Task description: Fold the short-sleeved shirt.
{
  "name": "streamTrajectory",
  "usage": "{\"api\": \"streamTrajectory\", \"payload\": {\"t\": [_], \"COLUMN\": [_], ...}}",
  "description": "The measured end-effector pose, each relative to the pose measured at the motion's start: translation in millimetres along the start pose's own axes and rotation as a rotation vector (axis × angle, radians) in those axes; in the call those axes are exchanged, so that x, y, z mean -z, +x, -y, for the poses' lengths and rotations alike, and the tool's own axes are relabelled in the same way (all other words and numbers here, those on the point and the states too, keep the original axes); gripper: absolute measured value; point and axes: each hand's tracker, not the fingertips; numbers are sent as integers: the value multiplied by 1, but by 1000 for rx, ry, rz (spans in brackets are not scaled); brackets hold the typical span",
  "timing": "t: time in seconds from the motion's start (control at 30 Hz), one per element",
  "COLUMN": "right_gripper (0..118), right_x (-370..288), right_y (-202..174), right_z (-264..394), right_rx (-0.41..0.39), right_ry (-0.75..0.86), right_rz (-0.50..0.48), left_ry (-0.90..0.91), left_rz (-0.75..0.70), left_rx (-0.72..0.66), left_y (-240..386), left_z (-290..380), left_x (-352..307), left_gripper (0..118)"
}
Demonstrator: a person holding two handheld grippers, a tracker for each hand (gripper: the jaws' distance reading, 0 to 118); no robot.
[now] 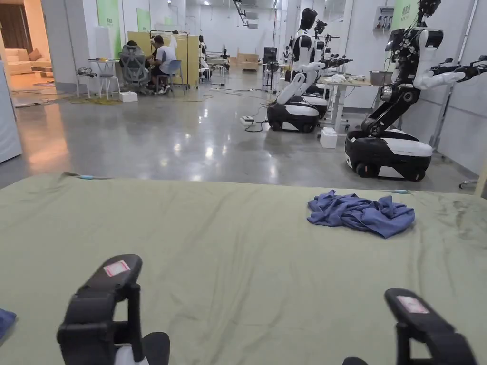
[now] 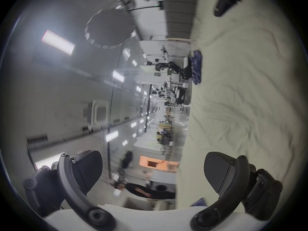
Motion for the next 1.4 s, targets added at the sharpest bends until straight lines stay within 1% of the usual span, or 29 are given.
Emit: {"api": "streamTrajectory", "payload": {"t": [0.03,0.07,0.13,0.2,0.27,0.3,0.33,0.37,0.4,0.43,0.47,0.53,0.57,0.6,0.63,0.83,1.03,1.23,1.4], "right_gripper": [118,118,118,118,118,118,118,118,118,118,118,118,118,118,118,118,118,118,118], "right_x": [1,1,2,-1,-3,-5,-8,-11,-13,-14,-15,-15,-15,-14,-14,-12,-11,-13,-13], "right_y": [9,18,38,54,65,67,67,65,63,60,58,56,55,55,54,51,51,53,54], "right_z": [1,2,9,21,39,47,56,62,65,66,65,65,42,39,36,40,43,44,44], "right_rx": [109,236,544,885,1227,1380,1482,1542,1541,1499,1429,1317,1286,1266,1259,1274,1259,1260,1253], "right_ry": [-28,-58,-111,-141,-160,-160,-157,-157,-172,-190,-206,-215,-215,-211,-209,-195,-205,-207,-210], "right_rz": [27,57,113,157,162,164,177,202,229,254,264,222,197,182,176,185,181,193,188], "left_ry": [-17,-42,-92,-111,-126,-126,-120,-132,-148,-146,-148,-167,-169,-164,-161,-148,-141,-127,-121], "left_rz": [-15,-33,-78,-94,-119,-141,-153,-164,-160,-148,-140,-147,-149,-147,-143,-107,-92,-82,-66], "left_rx": [-94,-212,-467,-745,-988,-1093,-1182,-1270,-1320,-1355,-1384,-1398,-1400,-1401,-1400,-1362,-1315,-1342,-1321], "left_y": [-6,-14,-30,-45,-54,-56,-58,-59,-60,-60,-59,-59,-59,-58,-58,-57,-55,-57,-57], "left_z": [0,1,6,15,27,33,39,45,47,52,56,54,55,57,57,49,41,43,42], "left_x": [1,2,5,4,3,1,-1,-1,-1,-1,-1,-2,-2,-2,-3,-2,-1,-1,-2], "left_gripper": [118,118,118,118,118,118,118,118,118,118,118,118,118,118,118,118,118,118,118]}}
